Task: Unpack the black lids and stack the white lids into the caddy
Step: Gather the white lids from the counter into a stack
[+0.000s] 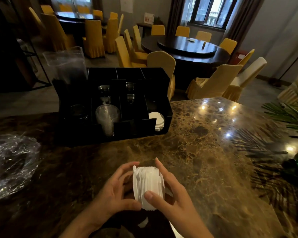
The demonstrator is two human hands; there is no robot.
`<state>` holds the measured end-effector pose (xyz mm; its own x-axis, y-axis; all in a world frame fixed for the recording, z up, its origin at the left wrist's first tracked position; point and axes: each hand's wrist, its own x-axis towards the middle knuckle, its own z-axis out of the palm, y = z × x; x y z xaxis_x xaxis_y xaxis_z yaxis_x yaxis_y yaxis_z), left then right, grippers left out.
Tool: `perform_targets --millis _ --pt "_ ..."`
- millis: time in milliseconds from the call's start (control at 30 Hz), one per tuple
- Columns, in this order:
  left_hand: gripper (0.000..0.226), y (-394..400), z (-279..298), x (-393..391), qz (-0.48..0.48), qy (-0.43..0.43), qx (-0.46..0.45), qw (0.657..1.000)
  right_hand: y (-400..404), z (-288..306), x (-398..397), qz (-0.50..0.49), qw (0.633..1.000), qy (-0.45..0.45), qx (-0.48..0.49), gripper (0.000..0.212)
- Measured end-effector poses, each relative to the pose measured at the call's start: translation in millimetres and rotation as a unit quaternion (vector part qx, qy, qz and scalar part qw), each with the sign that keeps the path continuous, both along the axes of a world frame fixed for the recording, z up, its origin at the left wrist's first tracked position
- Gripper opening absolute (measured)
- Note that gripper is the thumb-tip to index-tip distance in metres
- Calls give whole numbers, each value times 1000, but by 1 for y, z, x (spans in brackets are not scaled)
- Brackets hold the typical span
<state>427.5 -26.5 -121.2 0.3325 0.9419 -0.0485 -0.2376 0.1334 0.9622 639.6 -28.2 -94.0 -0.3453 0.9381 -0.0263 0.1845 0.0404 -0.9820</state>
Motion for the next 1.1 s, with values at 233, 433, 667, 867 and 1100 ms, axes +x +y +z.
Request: perform_targets --millis 233,433,667,867,1100 --pt "88 0 9 -24 13 21 51 998 2 7 -18 -7 1000 14 -21 82" --pt "87 -3 10 -33 4 23 58 998 2 11 -21 4 999 30 -19 79" --pt "88 -6 16 -33 2 74 78 994 -1 14 -16 14 999 36 -14 78" --pt "91 -8 21 -25 17 112 113 987 0 16 -15 22 997 68 -37 79" --pt "92 -9 22 -22 17 131 128 983 2 17 -15 34 994 87 -57 78"
